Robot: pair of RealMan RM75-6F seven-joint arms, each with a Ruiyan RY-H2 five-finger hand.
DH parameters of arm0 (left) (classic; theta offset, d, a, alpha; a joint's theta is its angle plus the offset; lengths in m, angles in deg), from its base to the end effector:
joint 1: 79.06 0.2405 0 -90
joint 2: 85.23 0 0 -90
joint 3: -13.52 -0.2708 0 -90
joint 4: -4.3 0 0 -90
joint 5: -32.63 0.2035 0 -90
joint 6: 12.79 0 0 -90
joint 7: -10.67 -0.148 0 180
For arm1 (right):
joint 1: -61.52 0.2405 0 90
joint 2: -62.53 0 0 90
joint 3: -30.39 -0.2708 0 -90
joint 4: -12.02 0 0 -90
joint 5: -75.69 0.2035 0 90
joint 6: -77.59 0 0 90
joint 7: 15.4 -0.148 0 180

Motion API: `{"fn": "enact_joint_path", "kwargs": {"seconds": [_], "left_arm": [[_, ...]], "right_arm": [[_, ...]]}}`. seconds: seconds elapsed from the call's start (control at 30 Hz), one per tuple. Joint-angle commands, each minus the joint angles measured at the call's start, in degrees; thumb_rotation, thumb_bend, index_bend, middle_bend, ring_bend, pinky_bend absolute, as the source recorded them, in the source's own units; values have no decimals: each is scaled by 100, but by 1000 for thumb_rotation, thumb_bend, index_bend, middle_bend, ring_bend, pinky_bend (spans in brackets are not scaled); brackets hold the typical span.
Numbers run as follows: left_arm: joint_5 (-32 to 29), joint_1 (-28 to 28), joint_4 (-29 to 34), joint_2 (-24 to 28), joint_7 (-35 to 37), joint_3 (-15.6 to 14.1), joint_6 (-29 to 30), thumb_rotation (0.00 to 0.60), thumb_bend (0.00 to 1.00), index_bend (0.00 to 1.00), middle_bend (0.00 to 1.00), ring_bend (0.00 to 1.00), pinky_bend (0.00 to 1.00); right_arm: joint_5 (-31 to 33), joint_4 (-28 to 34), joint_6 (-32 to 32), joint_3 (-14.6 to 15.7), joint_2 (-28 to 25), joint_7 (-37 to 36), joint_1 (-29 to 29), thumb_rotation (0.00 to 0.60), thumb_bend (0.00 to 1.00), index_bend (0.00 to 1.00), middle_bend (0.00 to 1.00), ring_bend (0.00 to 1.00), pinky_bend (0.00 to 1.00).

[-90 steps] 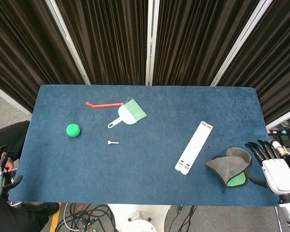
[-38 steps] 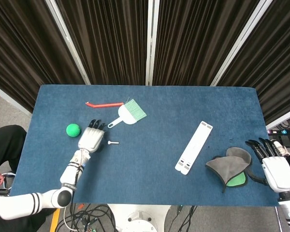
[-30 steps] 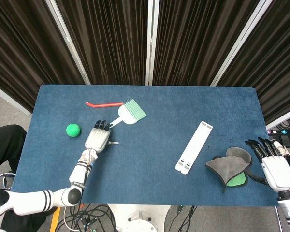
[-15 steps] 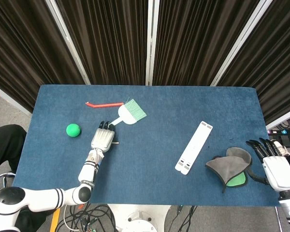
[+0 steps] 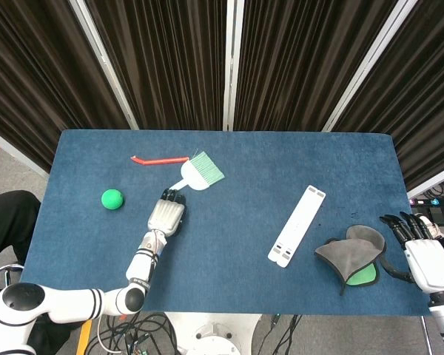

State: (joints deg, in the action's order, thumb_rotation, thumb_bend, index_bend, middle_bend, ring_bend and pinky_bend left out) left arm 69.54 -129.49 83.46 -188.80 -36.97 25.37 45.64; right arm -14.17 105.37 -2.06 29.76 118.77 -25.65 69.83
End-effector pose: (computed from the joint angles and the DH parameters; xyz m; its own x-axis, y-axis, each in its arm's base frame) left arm -0.1286 0.3549 -0.0881 0.5837 0.3550 0.7303 0.8119 -0.2691 -0.5181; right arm -0.3160 -0.1958 0.1941 0.3576 -0.1154 0.9267 -0.9322 -0.1040 0.3468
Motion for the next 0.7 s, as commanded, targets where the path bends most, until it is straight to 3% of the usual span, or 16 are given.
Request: {"fn": "enact_joint_path", "kwargs": {"seconds": [0.03,0.37,0.7], "left_arm": [[-15,-14,-19,-10,14,-6,8,600,341,495,143,9,0],[19,-60,-155,-87,114,-5,56,600,380,528,151,9,0],[391,100,-72,-20,711,64,148,600,431,562,170,9,0]], "right_arm": [[8,-9,12,1,5,-7,2,600,212,123,130,0,0],[49,-15,52,-10,4,-8,11,600,212,123,130,0,0],[52,-6,68,-14,9,-2,18,600,212,123,131,0,0]]}}
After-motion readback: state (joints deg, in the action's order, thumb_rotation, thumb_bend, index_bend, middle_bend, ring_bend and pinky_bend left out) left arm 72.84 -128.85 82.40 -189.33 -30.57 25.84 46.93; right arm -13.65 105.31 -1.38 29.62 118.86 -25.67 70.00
